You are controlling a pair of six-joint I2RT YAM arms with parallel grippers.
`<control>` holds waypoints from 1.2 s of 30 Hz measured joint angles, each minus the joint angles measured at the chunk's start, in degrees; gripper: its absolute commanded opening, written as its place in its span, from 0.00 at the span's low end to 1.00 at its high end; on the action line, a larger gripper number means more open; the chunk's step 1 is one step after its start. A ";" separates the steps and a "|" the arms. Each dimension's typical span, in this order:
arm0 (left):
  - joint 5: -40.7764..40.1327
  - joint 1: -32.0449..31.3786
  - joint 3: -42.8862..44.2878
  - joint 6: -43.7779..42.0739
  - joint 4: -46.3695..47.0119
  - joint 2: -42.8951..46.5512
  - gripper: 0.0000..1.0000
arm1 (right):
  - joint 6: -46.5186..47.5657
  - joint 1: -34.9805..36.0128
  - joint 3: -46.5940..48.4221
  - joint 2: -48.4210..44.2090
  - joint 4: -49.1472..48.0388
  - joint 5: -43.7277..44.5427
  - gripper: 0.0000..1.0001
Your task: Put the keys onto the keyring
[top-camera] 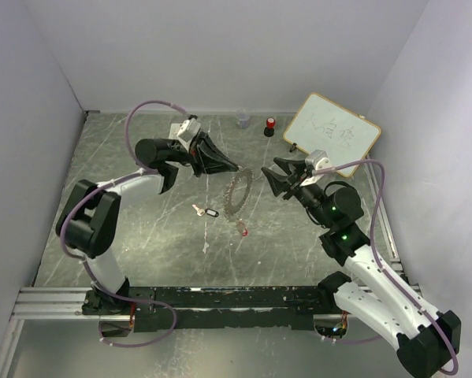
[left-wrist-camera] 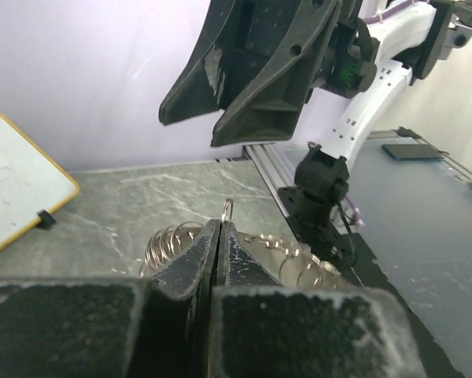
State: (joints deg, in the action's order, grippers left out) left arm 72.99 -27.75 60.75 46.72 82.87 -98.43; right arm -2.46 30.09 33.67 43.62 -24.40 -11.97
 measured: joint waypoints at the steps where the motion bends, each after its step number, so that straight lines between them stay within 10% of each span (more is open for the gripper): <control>1: 1.25 0.28 1.05 2.29 1.09 -1.64 0.07 | 0.00 0.00 -0.11 -0.15 0.28 0.02 0.44; 36: 9.05 0.33 8.20 14.84 4.83 -4.98 0.07 | -1.40 0.00 0.09 2.27 2.05 -8.76 0.45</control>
State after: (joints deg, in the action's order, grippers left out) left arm 82.04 -27.42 68.95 61.56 87.70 -103.42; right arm -3.86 30.09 33.76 45.89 -22.35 -20.73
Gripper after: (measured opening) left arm 0.074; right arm 0.440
